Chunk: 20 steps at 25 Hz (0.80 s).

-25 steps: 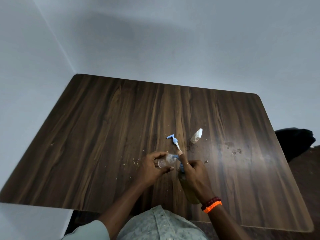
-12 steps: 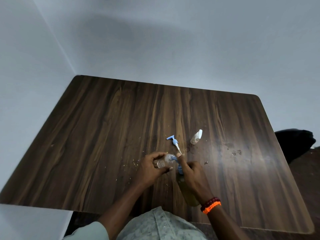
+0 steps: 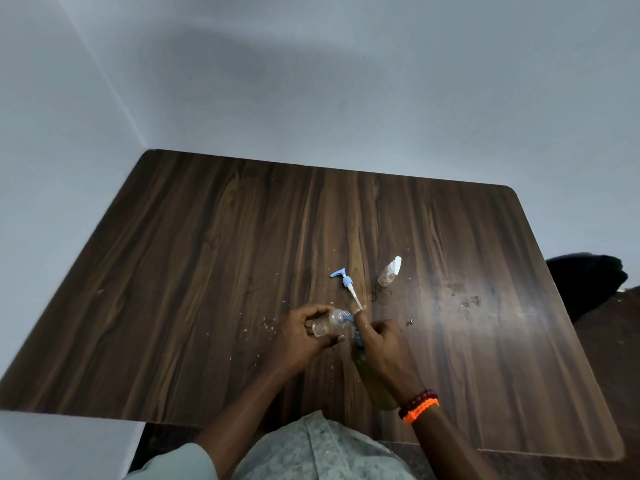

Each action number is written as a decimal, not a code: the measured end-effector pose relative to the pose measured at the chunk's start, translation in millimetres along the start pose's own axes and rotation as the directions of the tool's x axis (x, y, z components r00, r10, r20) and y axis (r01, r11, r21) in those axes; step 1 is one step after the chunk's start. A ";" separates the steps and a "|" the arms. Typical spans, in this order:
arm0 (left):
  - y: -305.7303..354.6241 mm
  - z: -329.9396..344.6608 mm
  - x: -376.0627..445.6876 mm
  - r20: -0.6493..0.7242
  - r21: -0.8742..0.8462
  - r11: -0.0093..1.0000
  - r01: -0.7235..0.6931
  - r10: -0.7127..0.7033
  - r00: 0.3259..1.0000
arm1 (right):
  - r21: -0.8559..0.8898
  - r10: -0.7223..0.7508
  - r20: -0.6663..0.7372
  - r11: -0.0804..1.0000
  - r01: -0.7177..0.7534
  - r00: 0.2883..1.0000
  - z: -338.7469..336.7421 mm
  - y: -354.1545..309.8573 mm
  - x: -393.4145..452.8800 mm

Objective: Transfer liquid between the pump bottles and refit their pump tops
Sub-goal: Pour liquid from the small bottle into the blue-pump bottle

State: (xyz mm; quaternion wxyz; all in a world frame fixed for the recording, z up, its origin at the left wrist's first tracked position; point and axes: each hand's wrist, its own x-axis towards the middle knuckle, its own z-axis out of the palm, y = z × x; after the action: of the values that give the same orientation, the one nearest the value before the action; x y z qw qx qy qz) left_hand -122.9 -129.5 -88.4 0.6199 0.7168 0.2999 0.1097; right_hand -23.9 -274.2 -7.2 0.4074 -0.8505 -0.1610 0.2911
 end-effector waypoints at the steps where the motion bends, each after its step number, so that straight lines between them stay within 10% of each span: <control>1: -0.5 0.9 -0.5 0.006 -0.002 1.000 0.002 -0.002 1.000 | -0.010 -0.005 0.001 1.000 0.005 1.000 -0.2 -0.2 -0.8; 20: -0.3 2.1 -1.0 0.016 -0.009 1.000 0.001 -0.001 1.000 | -0.006 -0.032 0.003 0.999 0.032 0.999 1.9 6.9 2.3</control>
State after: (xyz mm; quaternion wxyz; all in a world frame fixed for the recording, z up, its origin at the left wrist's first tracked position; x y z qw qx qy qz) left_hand -122.7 -131.7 -89.0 0.6255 0.7147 0.2949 0.1048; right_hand -23.1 -276.2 -14.4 0.4089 -0.8487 -0.1762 0.2854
